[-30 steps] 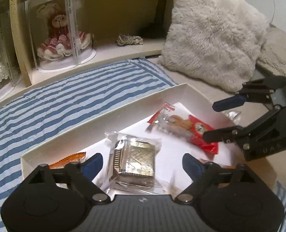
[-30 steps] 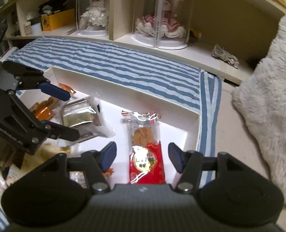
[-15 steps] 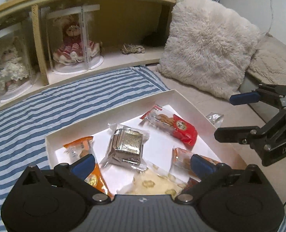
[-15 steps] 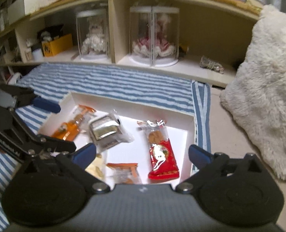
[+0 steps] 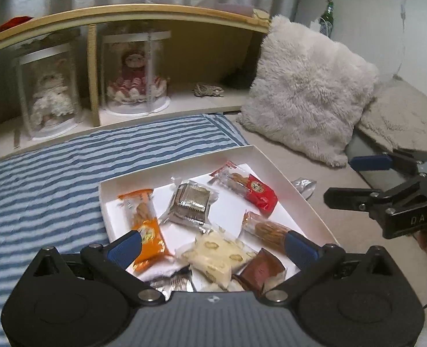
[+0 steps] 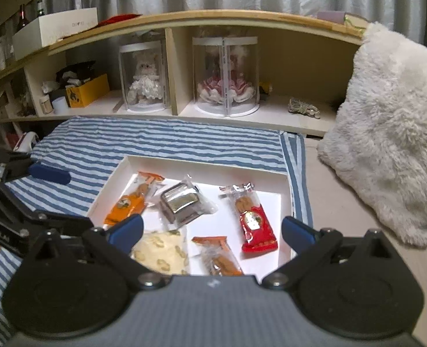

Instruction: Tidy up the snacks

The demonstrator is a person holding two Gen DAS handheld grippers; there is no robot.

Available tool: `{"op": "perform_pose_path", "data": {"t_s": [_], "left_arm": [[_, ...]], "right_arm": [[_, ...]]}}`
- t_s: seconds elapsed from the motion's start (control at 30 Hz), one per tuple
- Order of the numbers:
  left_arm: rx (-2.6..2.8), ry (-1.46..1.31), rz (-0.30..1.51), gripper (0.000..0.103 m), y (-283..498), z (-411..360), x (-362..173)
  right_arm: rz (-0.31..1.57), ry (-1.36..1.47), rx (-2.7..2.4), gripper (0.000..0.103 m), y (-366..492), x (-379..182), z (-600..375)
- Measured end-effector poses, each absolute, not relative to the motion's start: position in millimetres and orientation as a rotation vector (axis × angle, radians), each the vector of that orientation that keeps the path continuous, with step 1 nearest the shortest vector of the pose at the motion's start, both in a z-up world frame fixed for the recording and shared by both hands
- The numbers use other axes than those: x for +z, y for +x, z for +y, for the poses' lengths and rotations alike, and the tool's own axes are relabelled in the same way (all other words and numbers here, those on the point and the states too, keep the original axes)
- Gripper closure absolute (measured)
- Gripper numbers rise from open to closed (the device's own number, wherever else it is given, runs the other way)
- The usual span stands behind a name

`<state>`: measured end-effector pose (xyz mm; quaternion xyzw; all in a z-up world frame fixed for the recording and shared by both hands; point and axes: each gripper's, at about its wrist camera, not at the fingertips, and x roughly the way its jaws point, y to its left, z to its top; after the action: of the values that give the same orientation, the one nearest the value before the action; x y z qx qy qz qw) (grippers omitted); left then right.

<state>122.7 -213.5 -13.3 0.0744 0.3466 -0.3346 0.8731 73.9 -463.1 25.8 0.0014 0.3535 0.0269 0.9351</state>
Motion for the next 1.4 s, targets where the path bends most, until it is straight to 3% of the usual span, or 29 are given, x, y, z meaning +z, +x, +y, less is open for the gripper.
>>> {"op": "perform_pose_path", "data": {"t_s": [0.57,1.4], "left_arm": [[-0.39,0.095,0.58,0.0,36.0,-163.8,19.9],[-0.296,0.037,0.515,0.0,-47.9,-120.2,2.8]], "right_arm": [[0.652,0.035,-0.024,0.001,-10.0,57.1,-434.0],[0.566,-0.039,-0.096,0.001,-90.6,48.1,-393.5]]}}
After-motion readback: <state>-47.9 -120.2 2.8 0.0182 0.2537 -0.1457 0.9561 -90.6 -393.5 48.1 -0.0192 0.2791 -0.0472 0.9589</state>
